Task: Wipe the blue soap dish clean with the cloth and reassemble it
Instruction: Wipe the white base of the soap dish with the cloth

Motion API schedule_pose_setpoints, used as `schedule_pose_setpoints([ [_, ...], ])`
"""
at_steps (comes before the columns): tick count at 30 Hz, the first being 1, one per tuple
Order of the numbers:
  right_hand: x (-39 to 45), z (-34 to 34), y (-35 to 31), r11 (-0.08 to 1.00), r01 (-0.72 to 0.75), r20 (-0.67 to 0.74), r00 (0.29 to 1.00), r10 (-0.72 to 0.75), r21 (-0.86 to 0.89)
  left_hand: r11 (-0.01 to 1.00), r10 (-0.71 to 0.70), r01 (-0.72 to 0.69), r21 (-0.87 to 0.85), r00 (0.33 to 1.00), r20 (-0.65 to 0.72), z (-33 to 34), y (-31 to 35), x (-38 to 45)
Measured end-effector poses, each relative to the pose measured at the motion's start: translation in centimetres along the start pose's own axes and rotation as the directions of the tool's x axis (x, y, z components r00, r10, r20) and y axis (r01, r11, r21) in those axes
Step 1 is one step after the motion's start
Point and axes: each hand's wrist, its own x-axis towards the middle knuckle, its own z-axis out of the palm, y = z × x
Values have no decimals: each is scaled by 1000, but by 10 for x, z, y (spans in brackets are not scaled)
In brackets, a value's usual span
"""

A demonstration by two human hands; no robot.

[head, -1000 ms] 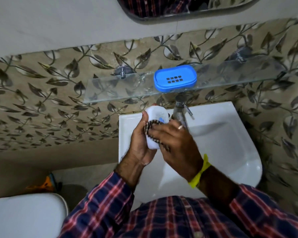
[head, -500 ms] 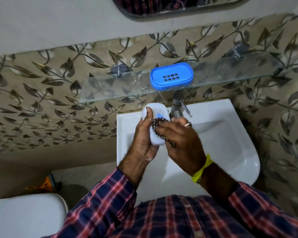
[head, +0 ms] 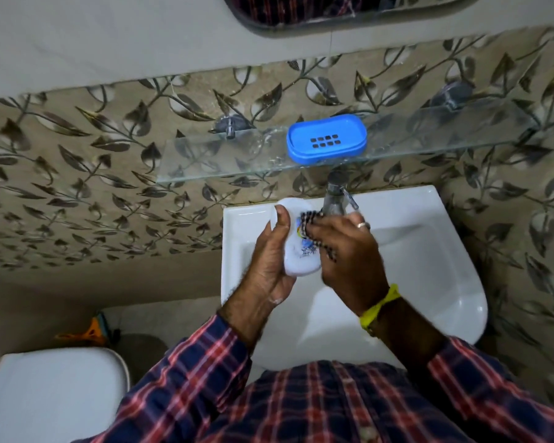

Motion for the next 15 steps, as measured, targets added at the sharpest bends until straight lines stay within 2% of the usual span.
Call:
schedule_pose_setpoints([
  [2, 11, 4, -6, 999, -2, -57, 998, 5, 46, 1000, -28, 27, 12, 999, 36, -5, -9, 5],
  [5, -6, 7, -10, 989, 143, -32, 989, -142, 44, 997, 6, -5, 76, 1000, -9, -15, -6, 16],
  [7, -7, 4, -5, 998, 51, -78, 996, -48, 47, 1000, -9, 9, 30, 1000, 1, -16, -4, 7],
  [9, 11, 4, -4, 994, -80, -128, 988, 89, 75, 995, -40, 41, 94, 999, -13, -12, -10, 1],
  [10, 20, 4, -7, 993, -82, -128, 988, 92, 80, 994, -18, 19, 103, 1000, -17, -9, -11, -2],
  [13, 20, 4, -16, 993, 93, -55, 994, -89, 75, 999, 19, -17, 36, 999, -42, -9, -5, -2],
  [15, 15, 1, -15, 989, 120, -33, 992, -118, 86, 999, 33, -32, 10, 997, -65, -10, -3, -2],
])
